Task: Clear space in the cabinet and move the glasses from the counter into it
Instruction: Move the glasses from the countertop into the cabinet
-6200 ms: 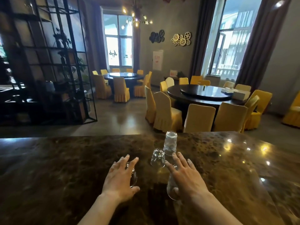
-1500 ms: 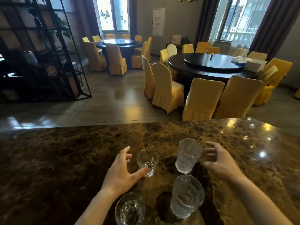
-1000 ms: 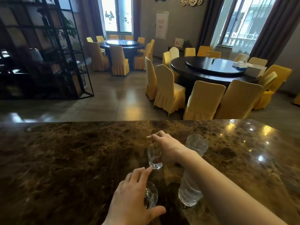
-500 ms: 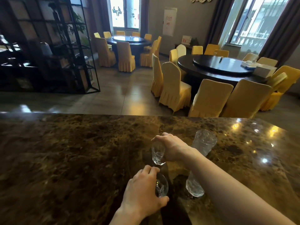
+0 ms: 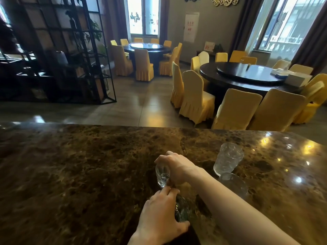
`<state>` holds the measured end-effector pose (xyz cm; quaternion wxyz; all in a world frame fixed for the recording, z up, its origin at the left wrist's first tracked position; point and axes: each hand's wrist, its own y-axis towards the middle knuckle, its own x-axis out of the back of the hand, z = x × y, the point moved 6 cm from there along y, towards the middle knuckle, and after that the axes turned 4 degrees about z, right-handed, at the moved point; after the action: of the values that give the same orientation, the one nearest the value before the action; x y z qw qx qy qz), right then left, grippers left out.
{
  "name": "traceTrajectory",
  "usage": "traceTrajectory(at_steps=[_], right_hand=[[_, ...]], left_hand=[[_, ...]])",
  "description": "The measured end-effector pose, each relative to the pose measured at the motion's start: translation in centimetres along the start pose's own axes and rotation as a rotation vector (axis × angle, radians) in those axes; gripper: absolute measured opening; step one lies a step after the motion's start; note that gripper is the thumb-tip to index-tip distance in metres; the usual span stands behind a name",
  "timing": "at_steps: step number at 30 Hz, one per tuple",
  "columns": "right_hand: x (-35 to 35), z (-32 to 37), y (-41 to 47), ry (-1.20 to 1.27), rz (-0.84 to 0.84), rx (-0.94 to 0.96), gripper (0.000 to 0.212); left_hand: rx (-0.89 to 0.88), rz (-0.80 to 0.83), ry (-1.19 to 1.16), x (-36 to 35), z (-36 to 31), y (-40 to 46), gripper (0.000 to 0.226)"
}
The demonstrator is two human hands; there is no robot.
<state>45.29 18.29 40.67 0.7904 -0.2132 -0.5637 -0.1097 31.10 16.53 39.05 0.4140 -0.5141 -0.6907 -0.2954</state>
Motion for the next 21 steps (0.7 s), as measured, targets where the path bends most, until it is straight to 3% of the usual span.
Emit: traceTrajectory(at_steps=[12,17,19,21], right_hand=[[2.6,-1.2,-1.8,0.097,-0.006,-0.004,0.083],[11.3,-7.5,-6.8,0.116,-0.271,-0.039,0.06],[13.2,-11.1,-8.6,0.052,-0.286,-0.141,0.061],[13.5,-14.3,-9.5,-0.007,-0.199,-0.256,0.072]], left_hand=[[-0.035,0.062,0.042,0.9,-1.1,-0.1,0.089],[-0.152,-0.151,0.114,3.8,-5.5,0.5,0.082],[-0.207,-0.204,0.039,4.3,-8.5,1.5,0.077],[-0.252,-0.19,-0.054,3.6,-11.4,3.1,0.082]])
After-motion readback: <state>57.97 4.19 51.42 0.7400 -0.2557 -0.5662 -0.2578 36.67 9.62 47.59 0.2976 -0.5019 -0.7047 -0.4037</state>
